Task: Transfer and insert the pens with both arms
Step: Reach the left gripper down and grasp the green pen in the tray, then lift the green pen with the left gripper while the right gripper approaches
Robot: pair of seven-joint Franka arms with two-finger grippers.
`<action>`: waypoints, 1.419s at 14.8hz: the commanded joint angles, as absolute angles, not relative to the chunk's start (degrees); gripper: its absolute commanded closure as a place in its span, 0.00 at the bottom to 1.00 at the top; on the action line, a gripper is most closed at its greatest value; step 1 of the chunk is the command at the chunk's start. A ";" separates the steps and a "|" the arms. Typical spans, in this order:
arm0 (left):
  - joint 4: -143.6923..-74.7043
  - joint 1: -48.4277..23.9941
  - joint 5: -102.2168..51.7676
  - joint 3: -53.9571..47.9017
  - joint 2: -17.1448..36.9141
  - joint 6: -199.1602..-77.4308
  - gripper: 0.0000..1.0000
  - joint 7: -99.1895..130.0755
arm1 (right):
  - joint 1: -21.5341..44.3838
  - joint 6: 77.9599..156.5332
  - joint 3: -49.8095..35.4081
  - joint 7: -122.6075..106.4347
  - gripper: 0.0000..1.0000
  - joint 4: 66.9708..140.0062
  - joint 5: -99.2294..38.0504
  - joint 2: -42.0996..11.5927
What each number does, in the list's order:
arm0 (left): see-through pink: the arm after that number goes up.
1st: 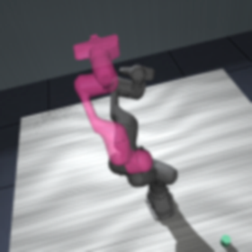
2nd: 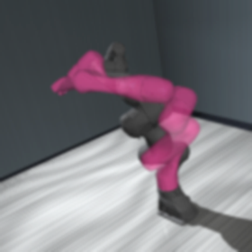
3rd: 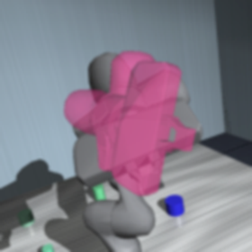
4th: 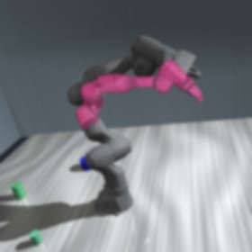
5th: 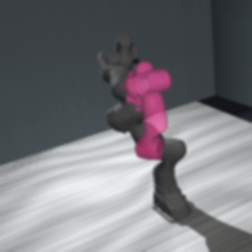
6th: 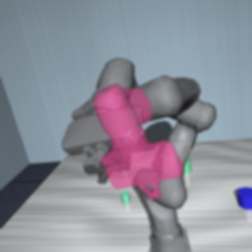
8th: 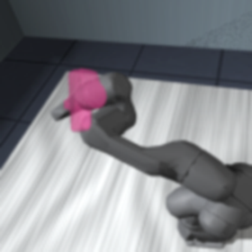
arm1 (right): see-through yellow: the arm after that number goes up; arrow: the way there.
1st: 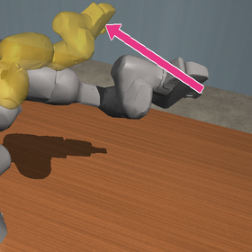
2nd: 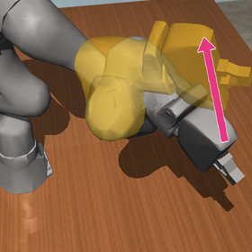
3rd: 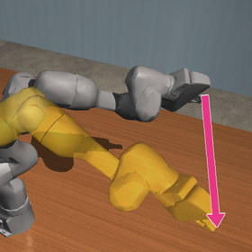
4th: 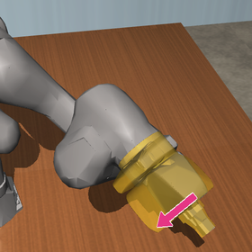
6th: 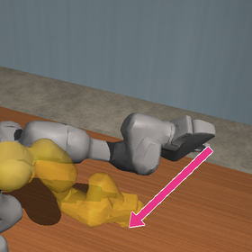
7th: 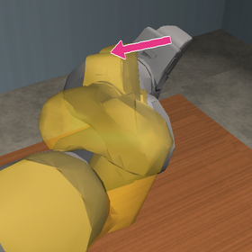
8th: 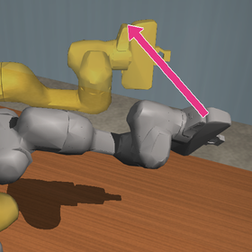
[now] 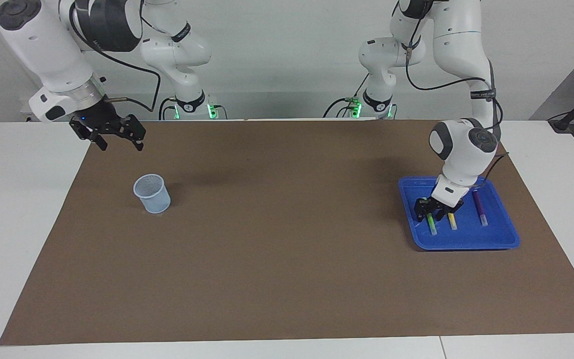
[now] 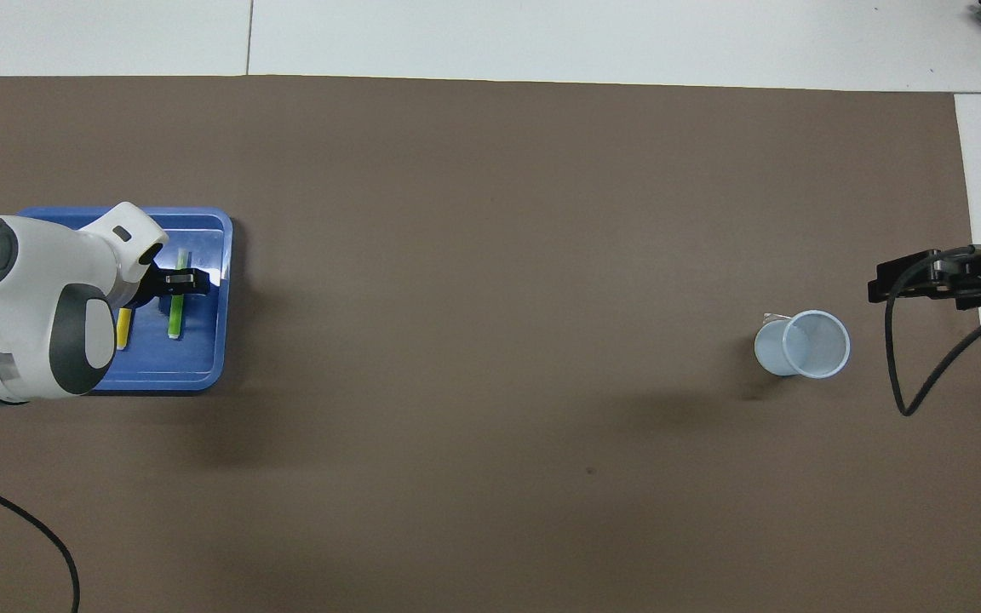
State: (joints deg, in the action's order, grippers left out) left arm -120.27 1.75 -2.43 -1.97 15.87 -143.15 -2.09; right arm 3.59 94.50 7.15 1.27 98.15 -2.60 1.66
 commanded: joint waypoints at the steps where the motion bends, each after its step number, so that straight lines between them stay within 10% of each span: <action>1: -120.32 1.23 -2.37 -1.76 17.05 -145.02 0.94 -2.55 | 3.69 94.75 7.12 1.23 0.00 99.14 -2.46 2.81; 9: -119.36 1.23 -2.72 -1.85 17.05 -143.71 1.00 -1.67 | 4.04 94.57 7.03 1.23 0.00 99.14 -2.46 2.81; 21: -100.28 1.14 -9.30 -8.16 12.40 -114.70 1.00 29.13 | 7.03 101.50 4.57 0.09 0.00 105.63 -14.48 4.92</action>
State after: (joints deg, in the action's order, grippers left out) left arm -101.13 1.62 -6.82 -7.19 13.85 -116.75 20.18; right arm 7.29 97.89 4.73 1.12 100.24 -10.43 1.89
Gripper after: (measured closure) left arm 0.828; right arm 0.000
